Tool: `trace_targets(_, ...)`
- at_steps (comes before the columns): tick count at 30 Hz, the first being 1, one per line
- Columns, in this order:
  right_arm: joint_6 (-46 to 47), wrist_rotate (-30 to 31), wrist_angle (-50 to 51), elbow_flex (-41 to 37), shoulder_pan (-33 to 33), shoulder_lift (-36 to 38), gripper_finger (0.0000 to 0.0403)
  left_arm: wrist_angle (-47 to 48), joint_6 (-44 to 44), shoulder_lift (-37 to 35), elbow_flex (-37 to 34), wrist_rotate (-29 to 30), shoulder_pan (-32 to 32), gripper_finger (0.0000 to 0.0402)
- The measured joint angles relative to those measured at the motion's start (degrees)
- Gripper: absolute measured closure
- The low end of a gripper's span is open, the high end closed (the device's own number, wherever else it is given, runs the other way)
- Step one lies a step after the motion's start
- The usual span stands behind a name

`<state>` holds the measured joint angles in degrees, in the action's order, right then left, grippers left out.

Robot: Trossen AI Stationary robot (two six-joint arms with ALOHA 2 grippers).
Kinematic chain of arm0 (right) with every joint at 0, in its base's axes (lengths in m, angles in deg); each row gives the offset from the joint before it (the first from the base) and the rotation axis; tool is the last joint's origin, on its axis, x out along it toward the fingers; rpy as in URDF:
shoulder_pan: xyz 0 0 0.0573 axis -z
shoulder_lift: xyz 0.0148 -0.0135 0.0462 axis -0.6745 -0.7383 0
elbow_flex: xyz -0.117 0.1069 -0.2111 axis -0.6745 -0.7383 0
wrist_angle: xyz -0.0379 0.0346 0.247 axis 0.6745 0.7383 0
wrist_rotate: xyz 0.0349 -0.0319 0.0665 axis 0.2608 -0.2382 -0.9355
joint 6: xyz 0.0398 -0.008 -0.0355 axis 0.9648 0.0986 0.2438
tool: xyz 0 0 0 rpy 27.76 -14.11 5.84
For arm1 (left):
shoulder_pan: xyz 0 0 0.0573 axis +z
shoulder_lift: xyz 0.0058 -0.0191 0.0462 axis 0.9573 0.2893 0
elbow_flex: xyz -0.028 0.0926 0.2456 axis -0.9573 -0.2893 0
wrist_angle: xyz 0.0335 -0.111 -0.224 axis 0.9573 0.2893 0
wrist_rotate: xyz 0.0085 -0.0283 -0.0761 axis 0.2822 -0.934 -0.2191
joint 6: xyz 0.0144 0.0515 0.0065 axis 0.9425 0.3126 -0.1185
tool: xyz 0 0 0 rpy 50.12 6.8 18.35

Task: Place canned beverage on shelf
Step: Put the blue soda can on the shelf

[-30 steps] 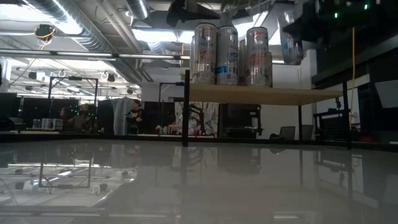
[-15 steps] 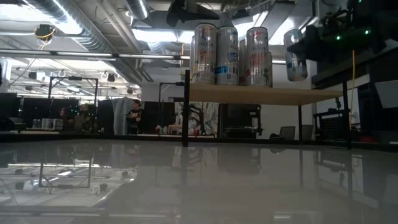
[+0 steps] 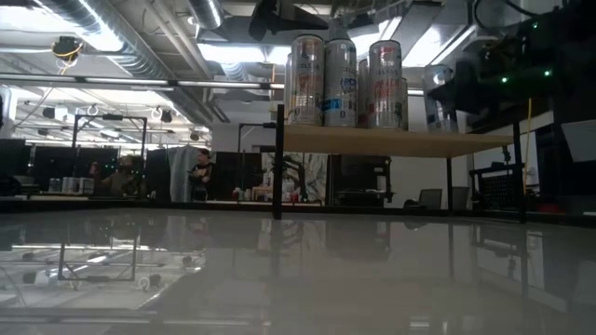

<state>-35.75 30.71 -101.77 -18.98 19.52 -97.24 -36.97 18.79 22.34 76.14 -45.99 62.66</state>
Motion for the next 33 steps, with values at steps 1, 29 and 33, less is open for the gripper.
trace_targets(1,-0.03,0.0,0.06,-0.27,-0.02,-0.08,0.0165,0.01,0.0,0.0,0.0,0.0,0.0,0.0046)
trace_targets(29,0.11,-0.5,-1.53,-3.43,-0.02,0.0,0.0102,0.0,0.0,0.0,-0.04,-0.02,0.0,0.0046)
trace_targets(33,0.13,-0.5,-1.29,-3.48,-0.02,0.05,0.0092,0.0,0.0,0.0,-0.04,-0.02,0.0,0.0046)
